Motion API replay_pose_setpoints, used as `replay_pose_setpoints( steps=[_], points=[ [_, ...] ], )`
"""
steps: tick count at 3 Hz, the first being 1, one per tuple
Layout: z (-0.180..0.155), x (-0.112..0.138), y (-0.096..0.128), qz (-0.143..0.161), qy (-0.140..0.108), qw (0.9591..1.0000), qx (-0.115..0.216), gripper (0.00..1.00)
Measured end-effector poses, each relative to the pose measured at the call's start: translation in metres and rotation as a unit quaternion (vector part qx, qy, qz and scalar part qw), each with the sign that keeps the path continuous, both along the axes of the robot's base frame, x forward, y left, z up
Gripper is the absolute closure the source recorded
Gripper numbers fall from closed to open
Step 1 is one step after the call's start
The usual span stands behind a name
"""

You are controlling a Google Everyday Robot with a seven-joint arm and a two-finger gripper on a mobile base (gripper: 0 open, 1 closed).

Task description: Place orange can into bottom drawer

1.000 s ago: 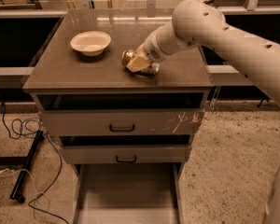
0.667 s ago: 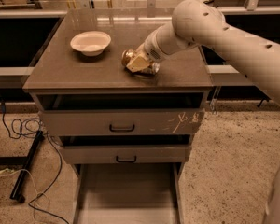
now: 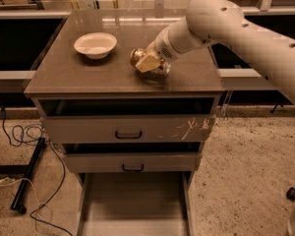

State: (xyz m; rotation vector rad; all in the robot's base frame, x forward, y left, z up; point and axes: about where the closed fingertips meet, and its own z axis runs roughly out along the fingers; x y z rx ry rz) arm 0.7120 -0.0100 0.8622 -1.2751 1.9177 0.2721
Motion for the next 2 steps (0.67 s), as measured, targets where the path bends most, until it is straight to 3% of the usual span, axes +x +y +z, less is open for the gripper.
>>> replay_pose_setpoints(
  steps=[2],
  points=[
    [0.051,-0.049,-0.031,-0.015,-0.035,0.9983,0.044,1.0]
  ],
)
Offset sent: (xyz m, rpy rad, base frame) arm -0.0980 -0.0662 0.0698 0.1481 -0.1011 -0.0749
